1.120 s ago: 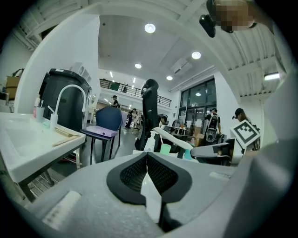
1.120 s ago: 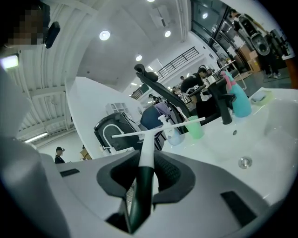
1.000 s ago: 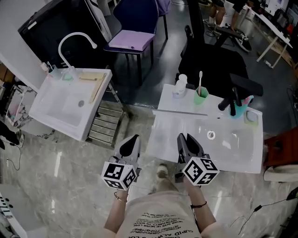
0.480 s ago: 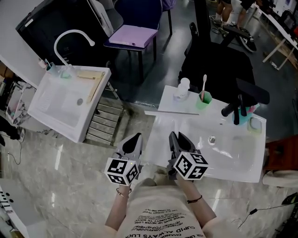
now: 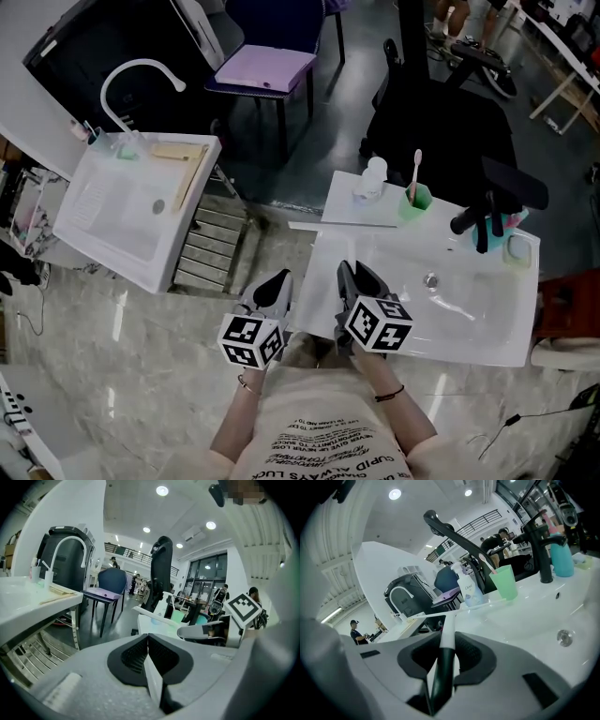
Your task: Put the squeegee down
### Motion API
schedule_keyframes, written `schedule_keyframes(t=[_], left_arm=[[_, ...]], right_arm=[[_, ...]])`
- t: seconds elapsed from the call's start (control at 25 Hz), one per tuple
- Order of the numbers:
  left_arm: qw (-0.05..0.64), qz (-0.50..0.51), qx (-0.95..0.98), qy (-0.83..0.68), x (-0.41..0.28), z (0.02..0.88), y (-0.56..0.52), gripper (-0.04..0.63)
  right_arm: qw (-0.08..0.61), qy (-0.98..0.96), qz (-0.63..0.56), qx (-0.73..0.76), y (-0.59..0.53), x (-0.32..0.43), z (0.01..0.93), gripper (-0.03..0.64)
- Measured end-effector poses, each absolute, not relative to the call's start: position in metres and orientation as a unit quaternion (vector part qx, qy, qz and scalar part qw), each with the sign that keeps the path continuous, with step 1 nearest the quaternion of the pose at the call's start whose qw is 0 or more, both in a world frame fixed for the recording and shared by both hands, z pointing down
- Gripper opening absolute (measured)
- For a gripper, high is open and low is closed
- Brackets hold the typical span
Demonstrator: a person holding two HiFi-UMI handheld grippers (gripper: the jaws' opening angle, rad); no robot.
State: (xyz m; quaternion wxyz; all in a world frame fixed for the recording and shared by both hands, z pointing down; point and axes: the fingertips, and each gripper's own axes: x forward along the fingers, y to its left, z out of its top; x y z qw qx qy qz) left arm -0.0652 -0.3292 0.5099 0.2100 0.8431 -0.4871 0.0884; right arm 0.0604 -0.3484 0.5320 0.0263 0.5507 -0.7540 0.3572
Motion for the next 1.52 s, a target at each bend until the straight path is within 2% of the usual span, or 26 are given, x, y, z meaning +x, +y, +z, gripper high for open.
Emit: schedule_keyframes(t=[1.12, 1.52], left_arm=[[0.233, 0.117, 0.861, -0.437, -0.058, 0.531, -0.341, 0.023], [0.235, 0.117, 0.86, -0.437, -0.06, 0.533, -0.34, 0.023]], right_arm=[[0.121, -0.722, 0.37, 0.572, -0.364, 0.048, 0.572, 0.095], [0.13, -0.719, 0.366, 0.576, -0.361, 0.046, 0.576, 0.095]])
